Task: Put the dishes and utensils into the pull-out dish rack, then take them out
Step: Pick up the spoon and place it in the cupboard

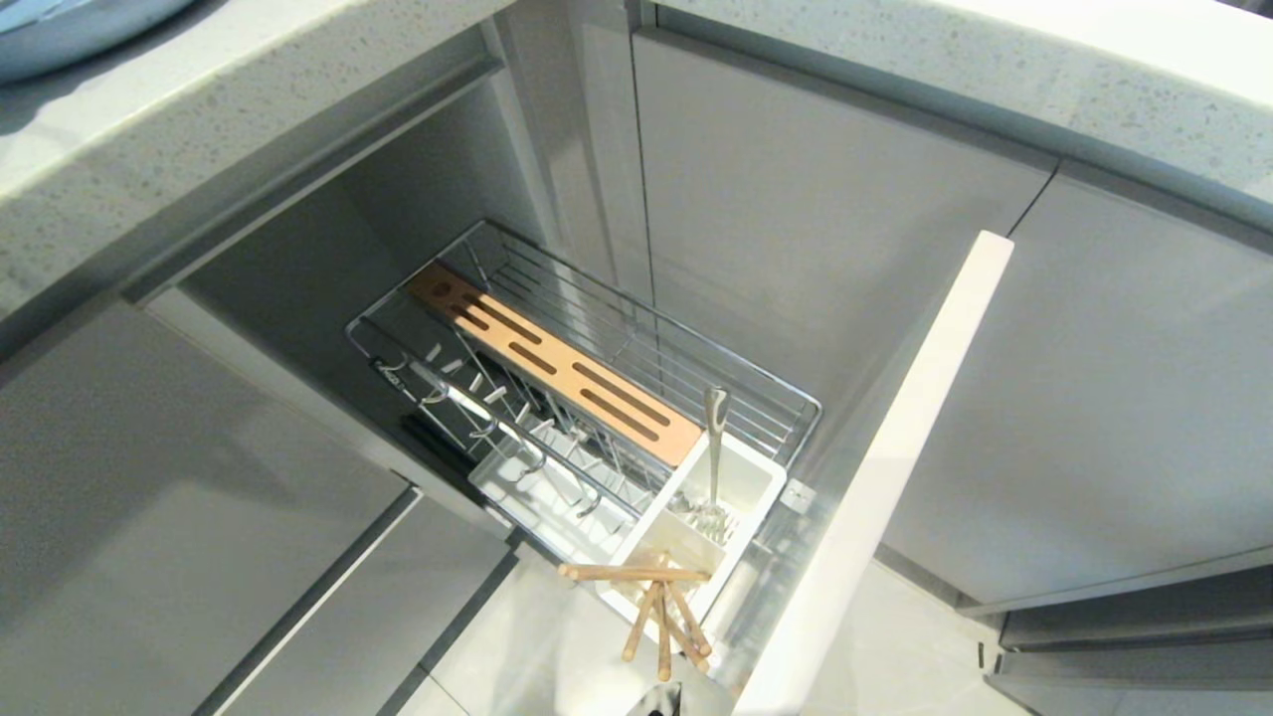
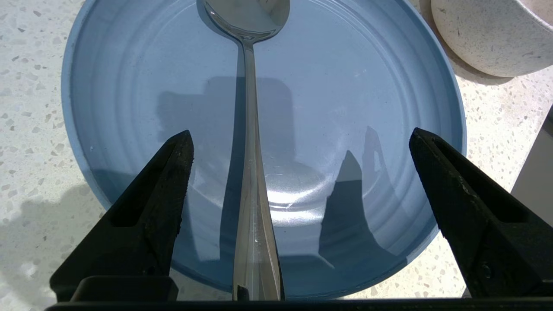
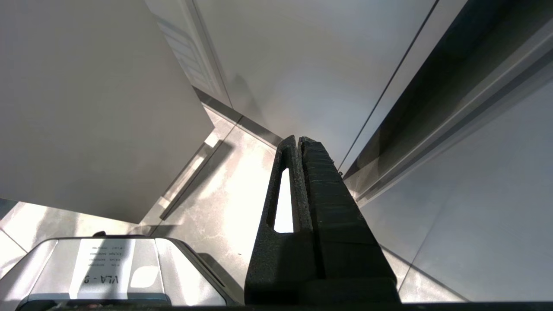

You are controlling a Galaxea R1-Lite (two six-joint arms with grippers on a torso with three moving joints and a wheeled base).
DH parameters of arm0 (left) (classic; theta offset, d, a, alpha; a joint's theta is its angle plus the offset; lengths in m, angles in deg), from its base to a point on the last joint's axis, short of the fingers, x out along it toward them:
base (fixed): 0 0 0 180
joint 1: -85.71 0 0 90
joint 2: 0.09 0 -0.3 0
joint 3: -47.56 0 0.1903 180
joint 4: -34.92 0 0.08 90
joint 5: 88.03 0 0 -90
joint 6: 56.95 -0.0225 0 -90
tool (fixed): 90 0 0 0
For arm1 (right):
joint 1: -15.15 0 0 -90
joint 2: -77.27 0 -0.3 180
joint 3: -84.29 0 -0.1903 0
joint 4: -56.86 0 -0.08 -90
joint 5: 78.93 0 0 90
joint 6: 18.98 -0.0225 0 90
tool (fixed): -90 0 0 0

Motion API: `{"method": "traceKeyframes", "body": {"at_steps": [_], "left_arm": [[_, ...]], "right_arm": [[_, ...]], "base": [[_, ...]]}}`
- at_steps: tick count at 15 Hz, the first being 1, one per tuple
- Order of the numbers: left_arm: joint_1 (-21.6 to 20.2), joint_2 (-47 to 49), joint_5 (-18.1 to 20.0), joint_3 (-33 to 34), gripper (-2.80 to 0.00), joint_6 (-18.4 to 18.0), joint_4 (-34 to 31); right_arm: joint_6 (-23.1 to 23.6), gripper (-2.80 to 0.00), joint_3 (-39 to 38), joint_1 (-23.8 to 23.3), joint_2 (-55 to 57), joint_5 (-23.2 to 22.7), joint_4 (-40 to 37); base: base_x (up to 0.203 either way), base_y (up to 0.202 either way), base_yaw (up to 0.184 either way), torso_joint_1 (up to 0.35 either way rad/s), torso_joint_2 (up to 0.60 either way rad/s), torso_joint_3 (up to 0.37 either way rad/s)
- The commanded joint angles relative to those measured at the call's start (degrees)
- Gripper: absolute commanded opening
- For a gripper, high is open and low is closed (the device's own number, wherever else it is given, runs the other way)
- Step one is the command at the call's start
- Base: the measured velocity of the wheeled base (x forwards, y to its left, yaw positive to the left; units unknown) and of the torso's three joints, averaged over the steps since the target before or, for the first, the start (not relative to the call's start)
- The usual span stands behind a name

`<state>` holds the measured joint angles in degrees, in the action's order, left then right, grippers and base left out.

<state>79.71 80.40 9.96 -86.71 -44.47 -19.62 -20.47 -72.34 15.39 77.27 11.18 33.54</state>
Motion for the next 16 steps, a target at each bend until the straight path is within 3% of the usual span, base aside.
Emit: {"method": "traceKeyframes", "body": {"at_steps": [1, 13, 14, 16], "left_arm": [[0.0, 0.3, 0.2, 0.0, 0.00, 0.1, -0.1], [-0.1, 1.1, 0.3, 0.0, 0.00, 0.0, -0.1], [-0.1, 1.1, 0.3, 0.0, -2.80, 0.0, -0.1], [-0.1, 1.0, 0.2, 0.0, -2.80, -0.1, -0.1]], "right_arm": [[0.0, -2.80, -0.1, 0.0, 0.0, 0.1, 0.0], [0.0, -2.80, 0.0, 0.0, 0.0, 0.0, 0.0], [0.0, -2.80, -0.1, 0.0, 0.0, 0.0, 0.0], [0.0, -2.80, -0.1, 0.0, 0.0, 0.0, 0.0]], "base": [[0.000, 0.000, 0.000, 0.000, 0.00, 0.000], [0.000, 0.000, 0.000, 0.000, 0.00, 0.000], [0.000, 0.000, 0.000, 0.000, 0.00, 0.000], [0.000, 0.000, 0.000, 0.000, 0.00, 0.000]]}}
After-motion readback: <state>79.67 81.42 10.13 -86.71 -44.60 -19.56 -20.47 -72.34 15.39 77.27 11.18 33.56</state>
